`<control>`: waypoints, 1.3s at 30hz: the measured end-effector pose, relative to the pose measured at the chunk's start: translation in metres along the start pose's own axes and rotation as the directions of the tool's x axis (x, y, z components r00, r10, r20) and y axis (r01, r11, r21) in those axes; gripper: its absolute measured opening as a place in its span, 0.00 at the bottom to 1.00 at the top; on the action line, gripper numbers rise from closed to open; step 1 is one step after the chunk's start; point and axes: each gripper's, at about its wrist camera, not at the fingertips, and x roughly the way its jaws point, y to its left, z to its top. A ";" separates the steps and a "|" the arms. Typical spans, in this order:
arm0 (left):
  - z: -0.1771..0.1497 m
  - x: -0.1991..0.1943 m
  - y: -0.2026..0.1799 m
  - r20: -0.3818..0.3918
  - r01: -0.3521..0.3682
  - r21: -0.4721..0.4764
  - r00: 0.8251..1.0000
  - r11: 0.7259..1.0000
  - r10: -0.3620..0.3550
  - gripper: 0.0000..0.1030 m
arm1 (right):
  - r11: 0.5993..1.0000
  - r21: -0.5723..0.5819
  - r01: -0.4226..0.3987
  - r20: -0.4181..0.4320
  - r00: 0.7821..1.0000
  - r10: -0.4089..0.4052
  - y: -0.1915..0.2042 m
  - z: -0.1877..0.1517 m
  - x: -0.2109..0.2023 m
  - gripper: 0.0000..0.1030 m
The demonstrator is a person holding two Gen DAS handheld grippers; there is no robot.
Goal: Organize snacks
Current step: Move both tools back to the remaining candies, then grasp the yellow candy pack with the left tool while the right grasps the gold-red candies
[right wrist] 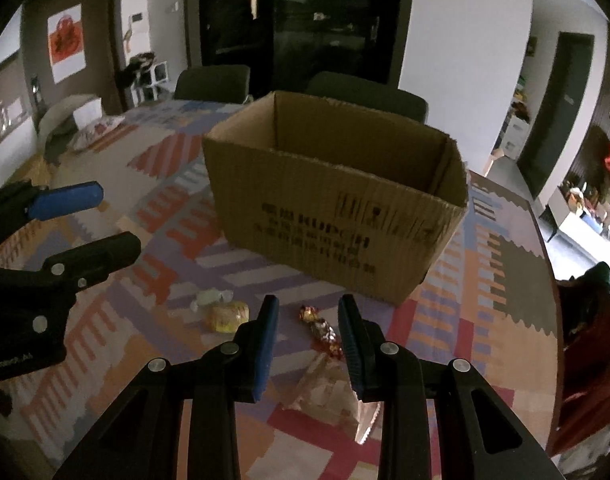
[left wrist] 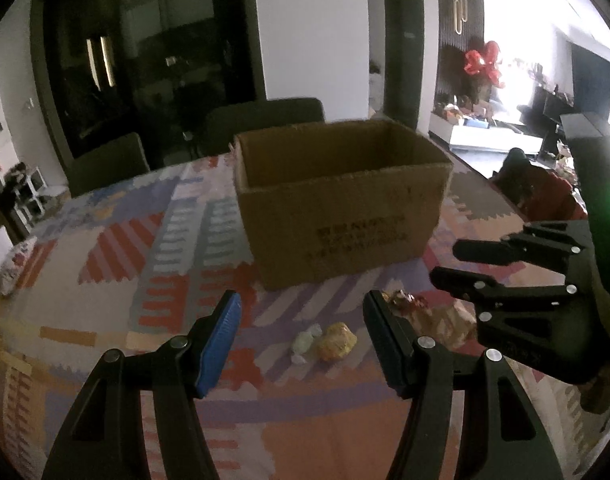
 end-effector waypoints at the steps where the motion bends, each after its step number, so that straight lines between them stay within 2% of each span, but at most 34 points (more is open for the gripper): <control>1: -0.003 0.002 -0.001 -0.005 0.007 -0.006 1.000 1.000 -0.007 0.61 | 1.000 -0.007 -0.002 -0.004 1.000 0.002 0.000 -0.002 0.002 0.31; 14: -0.030 0.047 -0.008 -0.096 0.050 -0.054 0.994 0.997 -0.055 0.60 | 0.999 -0.029 -0.042 -0.074 0.996 0.040 -0.005 -0.019 0.044 0.31; 23: -0.037 0.075 -0.009 -0.155 0.083 -0.086 0.983 0.993 -0.096 0.60 | 0.998 0.013 -0.068 -0.134 0.988 0.070 -0.015 -0.023 0.070 0.31; 39: -0.042 0.117 -0.019 -0.226 0.118 -0.067 0.965 0.991 -0.131 0.50 | 0.994 0.062 -0.095 -0.205 0.973 0.106 -0.027 -0.023 0.105 0.31</control>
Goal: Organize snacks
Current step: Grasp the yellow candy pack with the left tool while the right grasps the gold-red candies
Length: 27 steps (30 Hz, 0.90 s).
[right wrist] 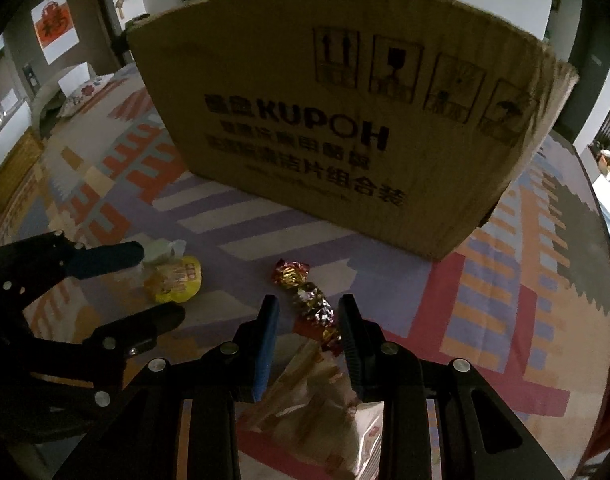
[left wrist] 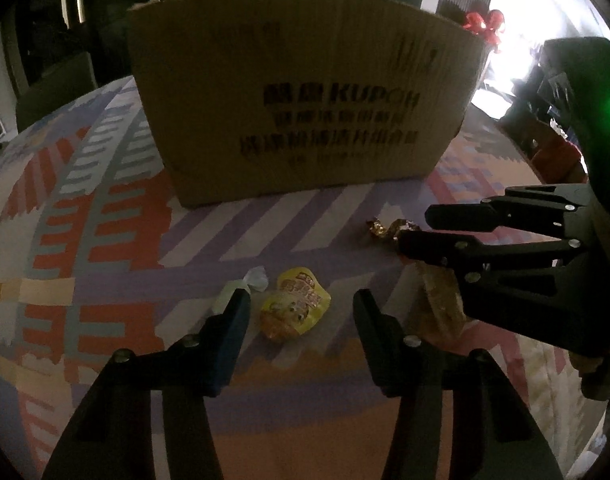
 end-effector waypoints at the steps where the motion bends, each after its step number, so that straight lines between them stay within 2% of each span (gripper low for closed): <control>1: 0.000 0.002 0.000 -0.004 0.003 -0.003 1.000 1.000 -0.003 0.50 | 1.000 0.002 -0.004 -0.005 1.000 0.004 0.000 0.000 0.002 0.31; 3: 0.001 0.007 0.001 -0.013 0.007 -0.008 1.000 1.000 -0.008 0.49 | 1.000 0.007 -0.015 -0.016 1.000 0.015 -0.001 0.002 0.006 0.31; 6: 0.002 0.013 0.004 -0.039 0.037 -0.035 0.999 0.999 -0.038 0.41 | 1.000 0.013 -0.021 -0.029 0.999 0.021 -0.001 0.002 0.012 0.31; 10: 0.003 0.020 0.010 -0.056 0.038 -0.066 0.998 0.997 -0.042 0.38 | 1.000 0.018 -0.017 -0.034 0.999 0.018 0.000 0.003 0.016 0.31; 14: 0.002 0.019 0.009 -0.060 0.033 -0.062 0.998 0.998 -0.037 0.37 | 0.999 0.026 -0.018 -0.046 0.999 0.020 0.002 0.002 0.019 0.30; 17: 0.002 0.017 0.008 -0.056 0.033 -0.058 0.998 0.998 -0.037 0.37 | 0.999 0.032 -0.013 -0.044 0.999 0.014 0.002 -0.001 0.019 0.20; 27: 0.006 -0.003 0.007 -0.010 0.035 -0.058 0.999 0.998 -0.035 0.37 | 0.998 0.059 -0.015 -0.016 1.000 0.016 0.004 -0.005 0.005 0.20</control>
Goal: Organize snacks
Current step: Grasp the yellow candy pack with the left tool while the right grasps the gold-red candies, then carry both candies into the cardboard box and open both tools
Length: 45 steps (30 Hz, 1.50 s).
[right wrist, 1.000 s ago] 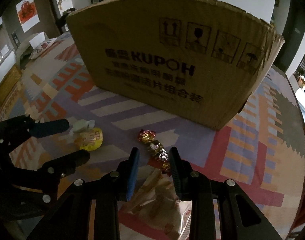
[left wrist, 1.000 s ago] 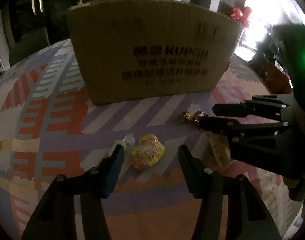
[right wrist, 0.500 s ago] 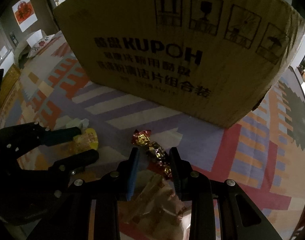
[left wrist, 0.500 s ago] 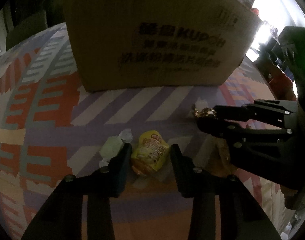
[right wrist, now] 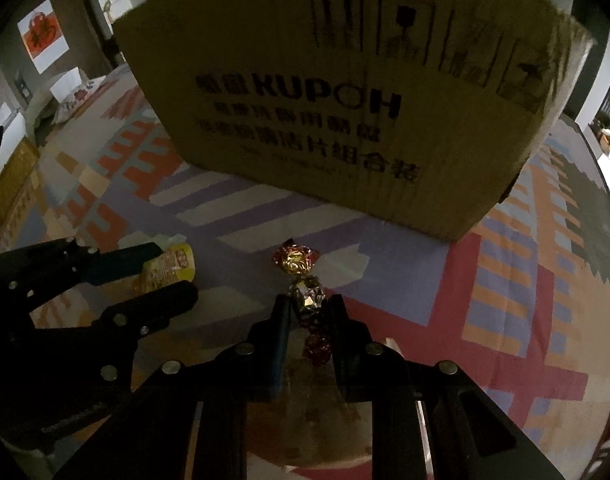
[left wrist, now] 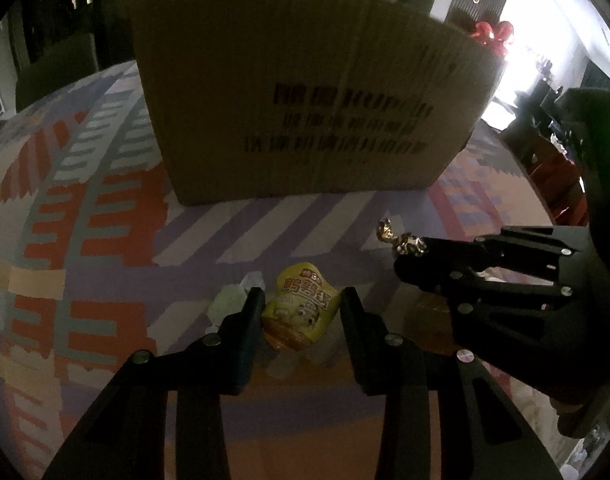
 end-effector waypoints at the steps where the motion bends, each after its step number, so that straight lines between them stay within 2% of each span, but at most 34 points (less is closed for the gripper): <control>1: 0.000 -0.003 0.000 0.005 -0.001 0.001 1.000 1.000 0.001 0.37 | 1.000 0.001 0.003 0.006 1.000 -0.003 0.001 0.000 -0.003 0.20; 13: 0.008 -0.058 -0.003 0.101 -0.033 0.003 0.994 0.999 0.032 0.37 | 0.998 0.055 0.017 0.110 0.994 -0.023 0.010 0.002 -0.056 0.20; 22: 0.024 -0.102 -0.007 0.203 -0.065 0.021 0.977 0.998 0.060 0.37 | 0.996 0.087 0.028 0.216 0.975 -0.046 0.018 0.011 -0.104 0.20; 31: 0.056 -0.134 -0.004 0.281 -0.115 0.049 0.955 0.992 0.097 0.37 | 0.995 0.099 0.034 0.327 0.943 -0.065 0.026 0.032 -0.142 0.20; 41: 0.102 -0.159 -0.002 0.347 -0.108 0.077 0.935 0.991 0.075 0.37 | 0.993 0.104 0.063 0.415 0.904 -0.101 0.025 0.068 -0.178 0.20; 45: 0.119 -0.158 -0.001 0.346 -0.117 0.102 0.935 0.988 0.076 0.37 | 0.992 0.101 0.078 0.410 0.905 -0.112 0.022 0.085 -0.179 0.20</control>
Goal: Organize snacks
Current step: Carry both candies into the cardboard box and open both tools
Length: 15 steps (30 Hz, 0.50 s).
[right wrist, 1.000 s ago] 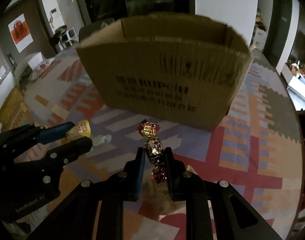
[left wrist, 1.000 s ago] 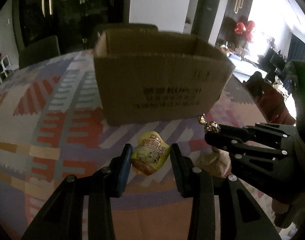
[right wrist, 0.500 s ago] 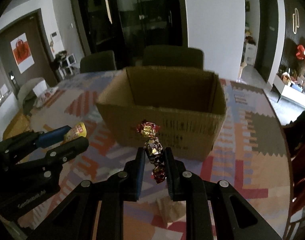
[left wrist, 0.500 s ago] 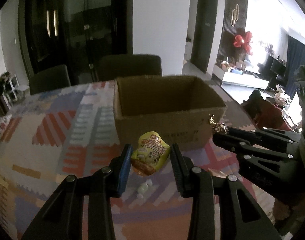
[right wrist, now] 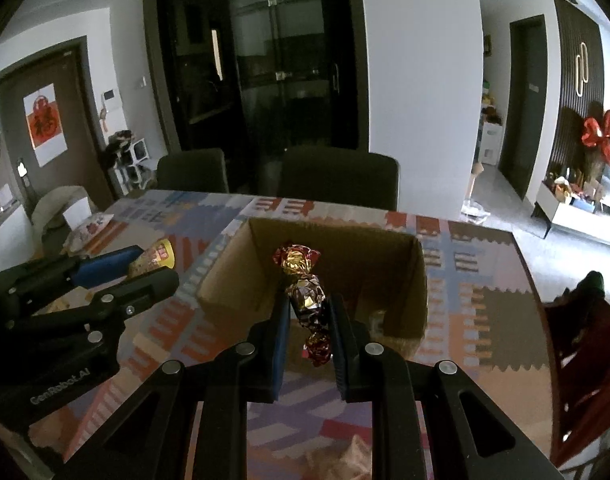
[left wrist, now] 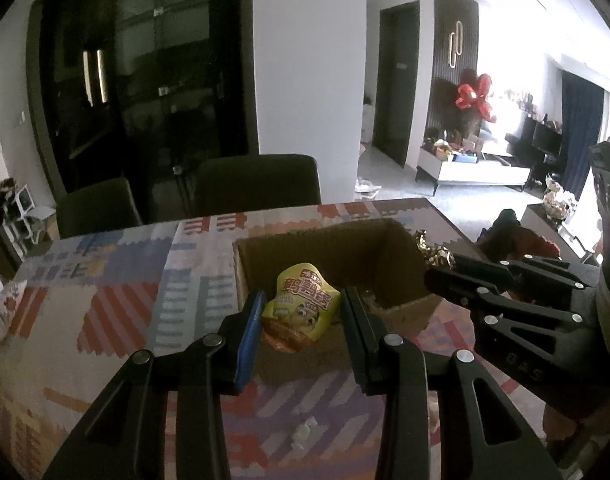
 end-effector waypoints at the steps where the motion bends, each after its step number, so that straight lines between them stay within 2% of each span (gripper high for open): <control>1: 0.003 0.003 0.001 -0.001 -0.002 0.005 1.000 1.000 0.002 0.37 | 1.000 0.000 0.000 -0.006 1.000 0.000 -0.001 0.003 0.004 0.20; 9: 0.031 0.038 0.013 -0.071 0.042 -0.026 0.996 0.999 -0.044 0.37 | 1.000 0.027 0.013 -0.045 0.999 -0.012 -0.011 0.028 0.031 0.20; 12: 0.039 0.057 0.017 -0.115 0.090 -0.034 0.989 0.995 -0.093 0.37 | 0.999 0.027 0.032 -0.056 0.998 -0.031 -0.014 0.034 0.041 0.20; 15: 0.044 0.071 0.018 -0.134 0.101 -0.028 0.986 0.995 -0.103 0.37 | 0.998 0.033 0.049 -0.076 0.996 -0.047 -0.017 0.040 0.053 0.20</control>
